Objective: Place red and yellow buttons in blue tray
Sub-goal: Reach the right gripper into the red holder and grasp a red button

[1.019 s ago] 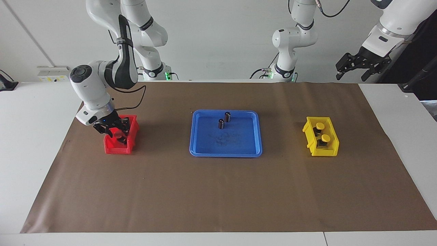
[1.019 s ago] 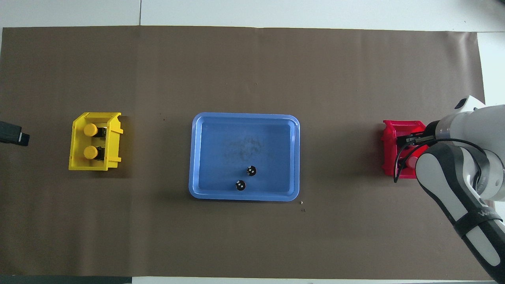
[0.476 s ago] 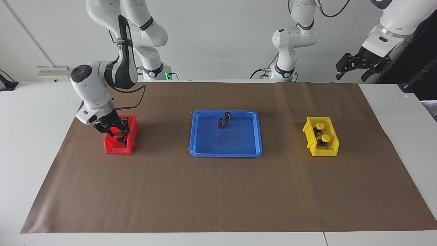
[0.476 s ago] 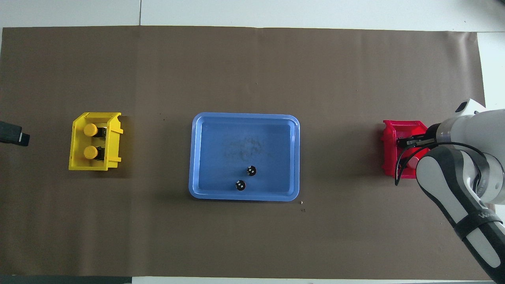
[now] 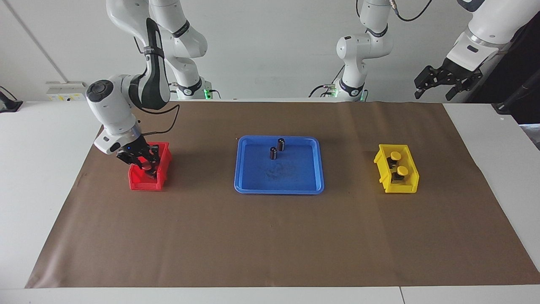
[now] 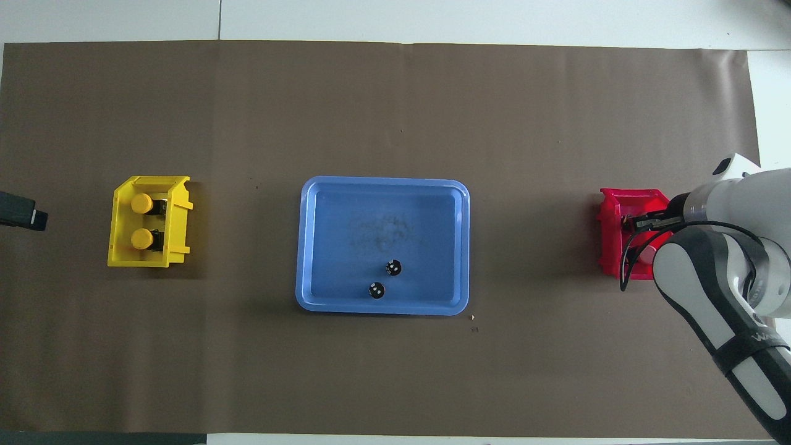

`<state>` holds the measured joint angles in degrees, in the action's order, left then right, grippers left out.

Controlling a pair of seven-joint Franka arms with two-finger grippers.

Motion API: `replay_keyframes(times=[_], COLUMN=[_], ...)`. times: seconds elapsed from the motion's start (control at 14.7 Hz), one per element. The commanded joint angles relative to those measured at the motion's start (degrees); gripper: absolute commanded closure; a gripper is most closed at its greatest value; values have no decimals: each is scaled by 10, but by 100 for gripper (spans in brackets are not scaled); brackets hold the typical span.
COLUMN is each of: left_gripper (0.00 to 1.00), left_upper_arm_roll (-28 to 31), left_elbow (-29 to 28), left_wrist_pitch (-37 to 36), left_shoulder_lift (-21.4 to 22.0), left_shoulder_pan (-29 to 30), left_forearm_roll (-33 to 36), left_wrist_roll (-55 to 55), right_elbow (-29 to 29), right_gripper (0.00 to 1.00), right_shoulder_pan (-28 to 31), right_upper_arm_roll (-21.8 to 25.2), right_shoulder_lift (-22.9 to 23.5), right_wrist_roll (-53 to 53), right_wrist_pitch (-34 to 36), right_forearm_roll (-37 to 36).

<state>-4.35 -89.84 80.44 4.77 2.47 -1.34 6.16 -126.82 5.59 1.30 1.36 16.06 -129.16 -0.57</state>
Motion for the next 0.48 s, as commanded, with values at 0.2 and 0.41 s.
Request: replay_keyframes(times=[0.2,0.41], left_gripper=[7,23], left_upper_arm_roll=[0,0], left_elbow=[-202,-275], left_wrist_pitch=[215,334], left_shoulder_lift=[40,13], left_shoulder_pan=[23,23], left_forearm_roll=[7,7], left_wrist_roll=[-4,-6], right_elbow=[236,285], right_gripper=[79,79], right_shoulder_pan=[-28,-111], right_upper_arm_roll=[-3,-4], right_shoulder_lift=[38,65], right_wrist_roll=[3,-120], right_wrist_pitch=[244,234], right_forearm_roll=[-40,-30])
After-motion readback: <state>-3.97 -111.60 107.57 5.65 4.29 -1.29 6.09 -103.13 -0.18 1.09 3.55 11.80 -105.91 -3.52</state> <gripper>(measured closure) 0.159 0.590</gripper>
